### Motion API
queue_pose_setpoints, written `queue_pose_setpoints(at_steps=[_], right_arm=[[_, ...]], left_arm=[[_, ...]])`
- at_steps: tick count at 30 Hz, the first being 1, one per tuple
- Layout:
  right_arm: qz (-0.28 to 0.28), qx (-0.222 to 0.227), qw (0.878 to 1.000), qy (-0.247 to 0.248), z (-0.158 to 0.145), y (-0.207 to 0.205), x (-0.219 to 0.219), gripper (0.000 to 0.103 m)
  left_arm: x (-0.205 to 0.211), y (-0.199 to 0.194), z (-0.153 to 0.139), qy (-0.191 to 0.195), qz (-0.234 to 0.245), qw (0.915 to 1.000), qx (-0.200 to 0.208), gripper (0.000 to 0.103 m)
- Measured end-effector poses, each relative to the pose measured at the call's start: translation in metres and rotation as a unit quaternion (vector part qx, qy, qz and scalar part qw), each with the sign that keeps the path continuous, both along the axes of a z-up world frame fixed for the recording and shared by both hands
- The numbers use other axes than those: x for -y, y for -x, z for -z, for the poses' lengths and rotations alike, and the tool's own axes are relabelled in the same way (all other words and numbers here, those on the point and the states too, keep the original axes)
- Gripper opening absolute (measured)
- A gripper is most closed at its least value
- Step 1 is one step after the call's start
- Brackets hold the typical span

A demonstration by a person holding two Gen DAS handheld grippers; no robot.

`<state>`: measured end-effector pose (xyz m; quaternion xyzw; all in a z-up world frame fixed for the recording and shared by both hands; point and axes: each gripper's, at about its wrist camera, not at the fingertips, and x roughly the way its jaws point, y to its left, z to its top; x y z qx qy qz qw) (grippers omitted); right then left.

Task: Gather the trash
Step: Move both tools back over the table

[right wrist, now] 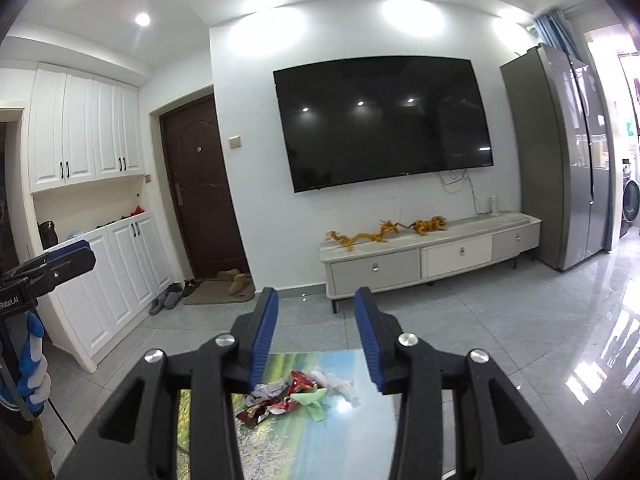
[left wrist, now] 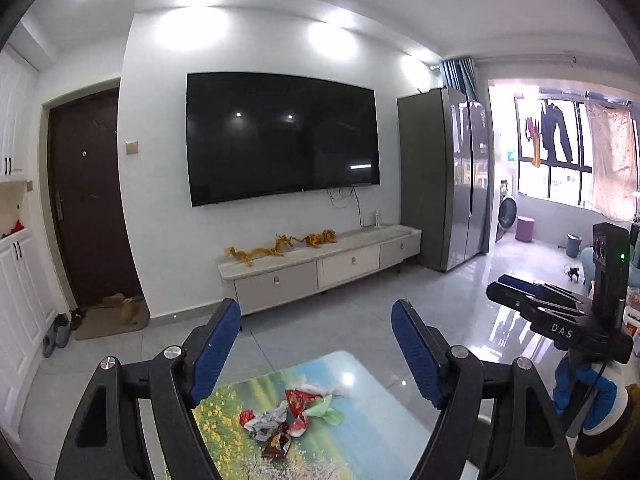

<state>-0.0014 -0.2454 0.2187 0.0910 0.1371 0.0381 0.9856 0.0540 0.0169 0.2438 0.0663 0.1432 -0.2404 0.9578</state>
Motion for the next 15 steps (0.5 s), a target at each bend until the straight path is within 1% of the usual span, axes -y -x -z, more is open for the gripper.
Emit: queue_pose_setpoints(at_steps=[2, 4, 6, 7, 8, 9, 12, 14, 15], right_arm=[[-0.015, -0.009, 1.0, -0.007, 0.017, -0.01, -0.005, 0.041], [-0.032, -0.024, 0.999, -0.016, 0.037, -0.021, -0.01, 0.042], [-0.044, -0.039, 0.998, -0.017, 0.056, -0.033, -0.012, 0.042], [-0.048, -0.05, 0.997, -0.016, 0.066, -0.039, -0.014, 0.042], [-0.051, -0.065, 0.996, -0.015, 0.076, -0.051, -0.014, 0.042], [-0.054, -0.075, 0.996, -0.015, 0.084, -0.06, -0.015, 0.042], [-0.056, -0.094, 0.994, -0.014, 0.102, -0.087, -0.015, 0.042], [-0.059, -0.112, 0.992, -0.022, 0.124, -0.12, -0.015, 0.041], [-0.056, -0.122, 0.991, -0.025, 0.135, -0.129, -0.015, 0.042]], left_arm=[[0.001, -0.005, 0.014, -0.009, -0.003, 0.9999, -0.008, 0.076], [-0.002, -0.014, 0.038, -0.018, -0.01, 0.9996, -0.02, 0.077], [-0.009, -0.024, 0.059, -0.028, -0.024, 0.9989, -0.028, 0.078], [-0.012, -0.032, 0.069, -0.031, -0.028, 0.9985, -0.035, 0.081], [-0.016, -0.046, 0.084, -0.035, -0.031, 0.9977, -0.049, 0.084], [-0.018, -0.057, 0.094, -0.038, -0.038, 0.9968, -0.059, 0.085], [-0.028, -0.095, 0.13, -0.058, -0.078, 0.9922, -0.078, 0.085], [-0.034, -0.12, 0.159, -0.061, -0.092, 0.9887, -0.101, 0.085], [-0.035, -0.13, 0.172, -0.059, -0.093, 0.9872, -0.115, 0.085]])
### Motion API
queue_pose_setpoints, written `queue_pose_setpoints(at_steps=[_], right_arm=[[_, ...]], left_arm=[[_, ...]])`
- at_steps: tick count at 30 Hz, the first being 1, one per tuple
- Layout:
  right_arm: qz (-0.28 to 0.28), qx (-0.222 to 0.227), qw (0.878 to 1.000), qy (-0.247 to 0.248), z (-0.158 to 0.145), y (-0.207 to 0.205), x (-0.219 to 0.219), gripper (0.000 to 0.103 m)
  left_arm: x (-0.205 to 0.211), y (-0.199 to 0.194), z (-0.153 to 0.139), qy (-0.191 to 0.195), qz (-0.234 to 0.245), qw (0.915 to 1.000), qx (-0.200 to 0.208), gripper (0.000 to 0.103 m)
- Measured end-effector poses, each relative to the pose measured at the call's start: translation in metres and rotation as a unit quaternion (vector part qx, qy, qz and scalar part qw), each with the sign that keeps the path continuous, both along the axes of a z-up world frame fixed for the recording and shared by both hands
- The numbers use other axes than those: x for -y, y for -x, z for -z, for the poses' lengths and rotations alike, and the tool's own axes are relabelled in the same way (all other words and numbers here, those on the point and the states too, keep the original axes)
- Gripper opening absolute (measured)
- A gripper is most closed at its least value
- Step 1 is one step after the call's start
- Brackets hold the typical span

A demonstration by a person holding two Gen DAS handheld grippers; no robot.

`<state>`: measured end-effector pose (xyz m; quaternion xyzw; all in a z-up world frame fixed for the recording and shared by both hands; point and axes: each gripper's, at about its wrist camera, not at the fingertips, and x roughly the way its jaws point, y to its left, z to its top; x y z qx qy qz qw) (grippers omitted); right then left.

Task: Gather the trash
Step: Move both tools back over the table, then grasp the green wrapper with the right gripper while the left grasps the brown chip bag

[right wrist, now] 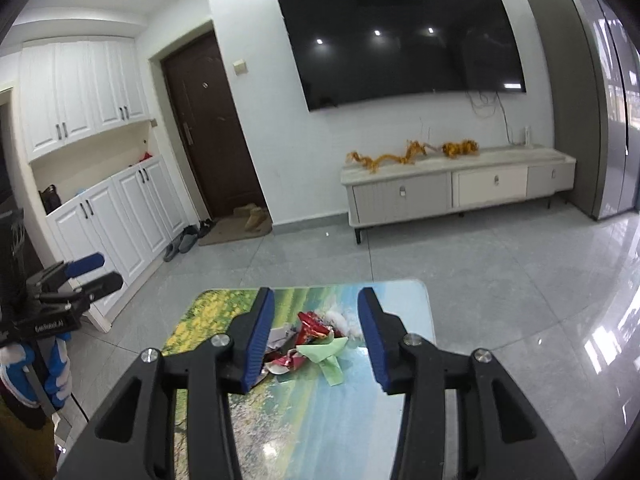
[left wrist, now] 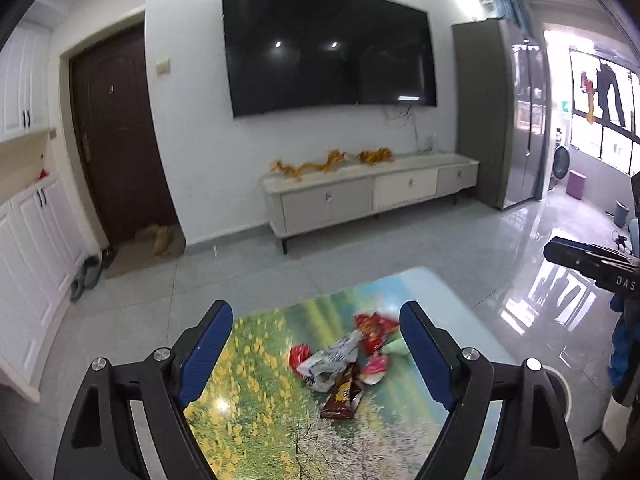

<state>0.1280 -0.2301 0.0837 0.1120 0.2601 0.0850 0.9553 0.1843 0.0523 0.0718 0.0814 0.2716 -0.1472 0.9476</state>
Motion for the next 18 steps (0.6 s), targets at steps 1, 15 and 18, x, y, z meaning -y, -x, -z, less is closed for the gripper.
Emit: queue_pose_setpoints(at_steps=[1, 15, 18], right_arm=[[0.001, -0.019, 1.0, -0.005, 0.018, -0.02, -0.001, 0.042], [-0.042, -0.157, 0.986, -0.036, 0.192, -0.129, -0.038, 0.042], [-0.054, -0.162, 0.985, -0.021, 0.204, -0.131, -0.045, 0.041]], left_arm=[[-0.002, -0.009, 0.013, 0.005, 0.0, 0.9999, -0.014, 0.085], [0.018, -0.077, 0.194, 0.009, 0.035, 0.9818, -0.186, 0.068], [0.024, -0.074, 0.207, 0.006, 0.042, 0.9789, -0.2, 0.059]])
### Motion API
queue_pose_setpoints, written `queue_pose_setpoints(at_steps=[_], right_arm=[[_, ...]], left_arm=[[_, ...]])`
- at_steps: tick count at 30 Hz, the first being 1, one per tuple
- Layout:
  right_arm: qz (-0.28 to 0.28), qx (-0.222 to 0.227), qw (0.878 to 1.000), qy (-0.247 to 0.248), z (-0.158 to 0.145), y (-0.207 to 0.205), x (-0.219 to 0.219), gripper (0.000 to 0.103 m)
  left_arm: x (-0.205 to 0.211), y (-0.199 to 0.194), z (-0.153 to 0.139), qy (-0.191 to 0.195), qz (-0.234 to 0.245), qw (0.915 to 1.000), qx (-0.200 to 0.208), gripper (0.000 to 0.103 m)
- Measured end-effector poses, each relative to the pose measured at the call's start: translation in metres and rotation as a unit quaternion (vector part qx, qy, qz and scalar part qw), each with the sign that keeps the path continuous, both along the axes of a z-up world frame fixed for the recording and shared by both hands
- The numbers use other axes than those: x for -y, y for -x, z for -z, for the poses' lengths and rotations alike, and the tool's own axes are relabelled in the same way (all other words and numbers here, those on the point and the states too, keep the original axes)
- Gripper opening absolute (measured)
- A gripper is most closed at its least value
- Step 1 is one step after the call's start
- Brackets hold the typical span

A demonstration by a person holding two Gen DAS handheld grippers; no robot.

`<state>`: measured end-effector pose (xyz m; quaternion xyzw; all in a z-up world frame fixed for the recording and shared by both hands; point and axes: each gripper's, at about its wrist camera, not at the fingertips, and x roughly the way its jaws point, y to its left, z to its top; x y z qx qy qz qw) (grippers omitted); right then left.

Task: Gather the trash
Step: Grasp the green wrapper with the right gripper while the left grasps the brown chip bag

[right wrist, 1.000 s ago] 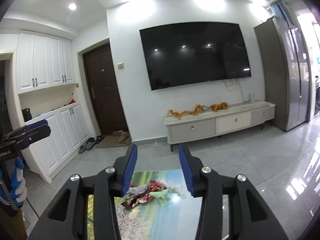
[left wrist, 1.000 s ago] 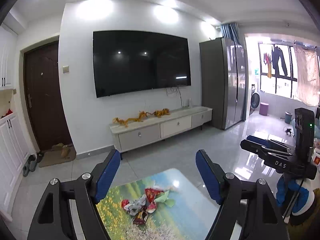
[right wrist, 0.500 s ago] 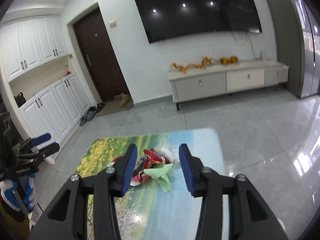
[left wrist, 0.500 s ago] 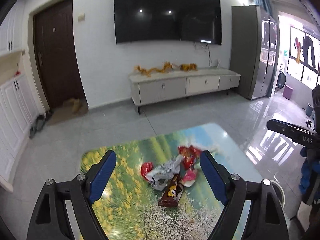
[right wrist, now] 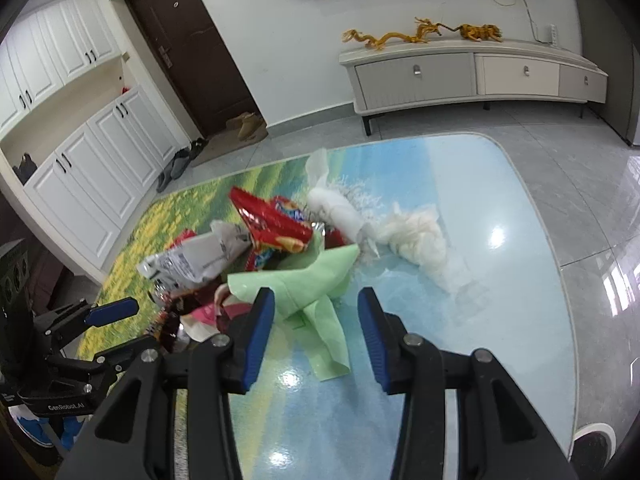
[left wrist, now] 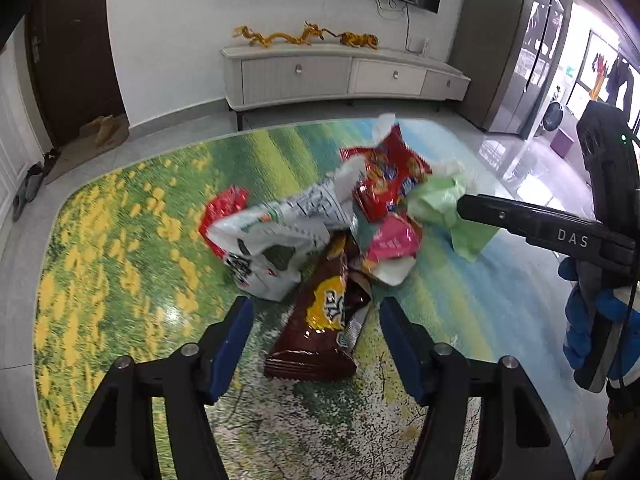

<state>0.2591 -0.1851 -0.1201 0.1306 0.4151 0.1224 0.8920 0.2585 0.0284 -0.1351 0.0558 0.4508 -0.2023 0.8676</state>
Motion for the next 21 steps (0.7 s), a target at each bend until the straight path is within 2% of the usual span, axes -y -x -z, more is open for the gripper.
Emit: queue_pose_setpoints(at_steps=[3, 5, 7, 10, 16, 21], right_arm=[[-0.01, -0.009, 1.0, 0.021, 0.01, -0.002, -0.006, 0.041], [-0.01, -0.013, 0.999, 0.031, 0.014, -0.002, -0.008, 0.037], [-0.013, -0.013, 0.999, 0.041, 0.016, 0.001, -0.01, 0.014], [-0.012, -0.015, 0.999, 0.043, 0.018, 0.008, -0.006, 0.004], [-0.011, -0.004, 1.0, 0.028, 0.008, 0.043, 0.004, 0.001], [-0.006, 0.01, 1.0, 0.008, -0.007, 0.08, 0.015, 0.0]], left_arm=[[0.001, 0.0, 0.009, 0.005, -0.002, 0.9998, -0.019, 0.041], [-0.001, 0.003, 0.014, 0.01, -0.007, 0.9997, -0.021, 0.038], [-0.001, 0.01, 0.012, 0.011, -0.009, 0.9998, -0.016, 0.036], [-0.001, 0.021, 0.01, 0.014, -0.006, 0.9998, -0.014, 0.031], [-0.009, 0.052, 0.006, 0.025, -0.005, 0.9996, -0.012, 0.025], [-0.011, 0.072, -0.009, 0.04, -0.01, 0.9991, -0.005, 0.023]])
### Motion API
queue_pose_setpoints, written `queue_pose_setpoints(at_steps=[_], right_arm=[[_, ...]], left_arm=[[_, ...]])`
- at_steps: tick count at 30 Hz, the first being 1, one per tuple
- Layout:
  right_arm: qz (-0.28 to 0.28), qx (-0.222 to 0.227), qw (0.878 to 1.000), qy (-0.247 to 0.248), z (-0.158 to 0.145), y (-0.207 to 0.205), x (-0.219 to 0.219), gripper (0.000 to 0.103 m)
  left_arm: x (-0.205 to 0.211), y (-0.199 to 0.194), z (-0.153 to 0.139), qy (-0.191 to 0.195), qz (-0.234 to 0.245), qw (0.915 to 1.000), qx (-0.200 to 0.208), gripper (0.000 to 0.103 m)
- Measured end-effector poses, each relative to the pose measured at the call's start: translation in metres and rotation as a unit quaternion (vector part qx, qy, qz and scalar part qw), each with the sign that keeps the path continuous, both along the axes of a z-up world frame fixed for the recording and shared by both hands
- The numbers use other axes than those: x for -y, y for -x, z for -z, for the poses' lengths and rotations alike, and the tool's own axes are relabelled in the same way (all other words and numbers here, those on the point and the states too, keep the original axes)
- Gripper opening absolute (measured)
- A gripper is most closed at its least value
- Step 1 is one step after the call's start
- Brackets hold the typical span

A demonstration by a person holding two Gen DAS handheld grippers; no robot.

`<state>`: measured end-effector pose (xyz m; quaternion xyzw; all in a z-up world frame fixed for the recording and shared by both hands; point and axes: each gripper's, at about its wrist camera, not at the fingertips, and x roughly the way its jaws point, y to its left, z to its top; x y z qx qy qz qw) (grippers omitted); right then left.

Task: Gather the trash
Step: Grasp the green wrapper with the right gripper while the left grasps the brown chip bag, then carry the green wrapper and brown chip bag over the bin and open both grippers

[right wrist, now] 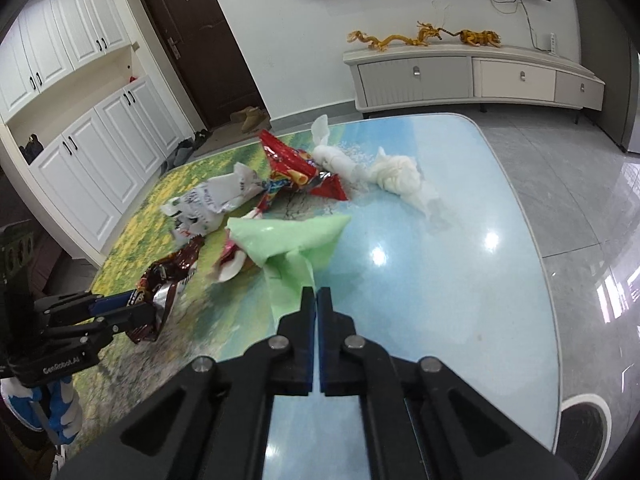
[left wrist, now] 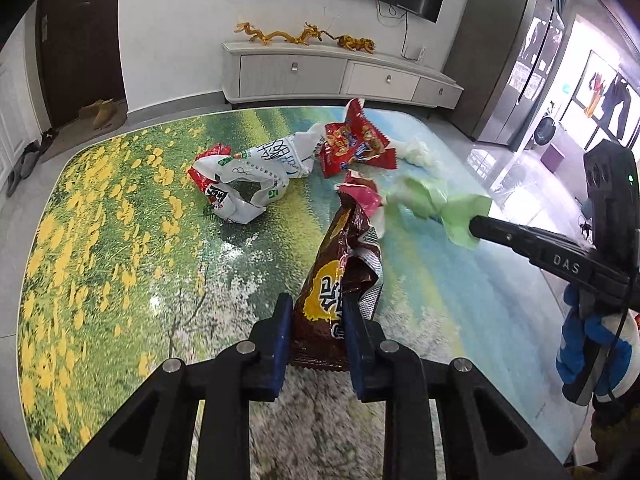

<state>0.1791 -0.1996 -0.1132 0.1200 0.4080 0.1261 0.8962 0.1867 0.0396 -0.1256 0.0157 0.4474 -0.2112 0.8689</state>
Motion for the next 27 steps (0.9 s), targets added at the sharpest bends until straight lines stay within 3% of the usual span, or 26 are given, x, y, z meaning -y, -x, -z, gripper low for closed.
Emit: queue_pose_setpoints(at_steps=[14, 21, 27], right_arm=[[0.039, 0.049, 0.996, -0.068, -0.038, 0.115, 0.045, 0.0], [0.119, 0.081, 0.987, -0.067, -0.051, 0.173, 0.098, 0.0], [0.241, 0.069, 0.968, -0.031, -0.035, 0.223, 0.168, 0.0]], left_arm=[[0.027, 0.05, -0.05, 0.021, 0.027, 0.9987, 0.039, 0.021], [0.085, 0.073, -0.071, 0.029, 0.093, 0.9938, 0.053, 0.021], [0.169, 0.083, -0.067, 0.027, 0.178, 0.9834, 0.028, 0.021]])
